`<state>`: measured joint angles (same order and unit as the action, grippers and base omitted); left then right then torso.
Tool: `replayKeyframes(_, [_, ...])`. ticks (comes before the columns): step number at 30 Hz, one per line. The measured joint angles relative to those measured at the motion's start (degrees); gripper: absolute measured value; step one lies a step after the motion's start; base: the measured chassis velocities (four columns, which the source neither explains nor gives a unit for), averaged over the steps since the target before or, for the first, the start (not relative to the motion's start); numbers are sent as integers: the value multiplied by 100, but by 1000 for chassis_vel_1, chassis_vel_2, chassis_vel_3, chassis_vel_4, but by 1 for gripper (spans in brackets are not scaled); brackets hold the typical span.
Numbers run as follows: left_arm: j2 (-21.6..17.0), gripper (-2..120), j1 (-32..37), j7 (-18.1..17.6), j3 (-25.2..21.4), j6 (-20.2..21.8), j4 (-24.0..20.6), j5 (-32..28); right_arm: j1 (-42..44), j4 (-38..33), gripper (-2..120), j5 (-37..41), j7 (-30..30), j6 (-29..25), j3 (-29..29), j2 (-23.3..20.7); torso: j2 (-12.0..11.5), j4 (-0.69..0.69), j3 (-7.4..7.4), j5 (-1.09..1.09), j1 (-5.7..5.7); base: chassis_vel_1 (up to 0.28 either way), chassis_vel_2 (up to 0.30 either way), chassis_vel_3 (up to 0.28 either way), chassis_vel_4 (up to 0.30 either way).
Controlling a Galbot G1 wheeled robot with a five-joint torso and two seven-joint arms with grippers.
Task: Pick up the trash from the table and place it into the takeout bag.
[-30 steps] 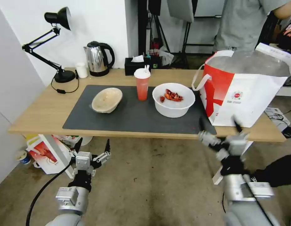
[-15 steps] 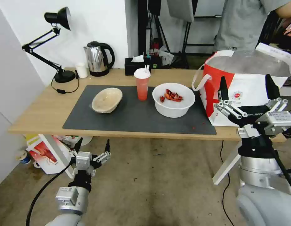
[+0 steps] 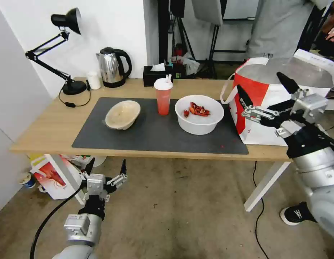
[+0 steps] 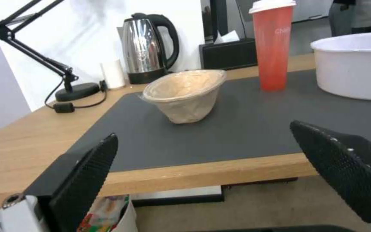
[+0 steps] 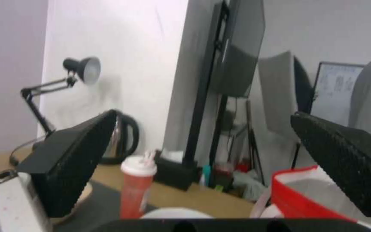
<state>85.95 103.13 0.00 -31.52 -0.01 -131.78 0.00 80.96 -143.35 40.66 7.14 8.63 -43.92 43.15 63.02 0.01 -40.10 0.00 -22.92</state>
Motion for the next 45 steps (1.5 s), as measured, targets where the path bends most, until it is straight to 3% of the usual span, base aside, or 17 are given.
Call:
replayKeyframes(6, [0,100,0,0,0,0,0,0,-89,3,100,369,-23,317,-9,-348,0,-1,0,0,0,0,0,0,0])
replayKeyframes(12, [0,100,-1,0,0,0,0,0,-388,4,100,1247,-88,664,-112,-1076,0,-1,0,-1,0,0,0,0,0])
replayKeyframes(16, [0,100,0,0,0,0,0,0,-598,168,100,1420,-142,582,4,-1429,0,0,0,-1,0,0,0,0,0])
replayKeyframes(18, [0,100,0,0,0,0,0,0,-745,702,100,1799,-901,82,79,-1861,0,0,0,1,-1,0,0,0,0])
replayKeyframes(22, [0,100,0,0,0,0,0,0,-953,1040,100,2179,-1561,268,20,-2297,0,-1,0,0,-1,0,0,0,0])
replayKeyframes(29, [0,100,0,0,1,0,0,0,-1172,1218,100,2500,-2050,513,74,-2962,0,-1,0,0,-1,0,0,0,0])
replayKeyframes(32, [0,100,0,0,-1,0,0,0,-1179,1390,100,2566,-2595,720,65,-3541,0,-1,0,-1,-1,0,0,0,0])
replayKeyframes(37, [0,100,-1,0,0,0,0,0,-1009,1527,100,2454,-3079,879,9,-4050,0,-1,-1,-1,-1,0,0,0,0])
replayKeyframes(45, [0,100,0,0,0,0,0,0,-716,1588,100,2312,-3292,949,-116,-4519,0,-1,0,0,0,0,0,0,0])
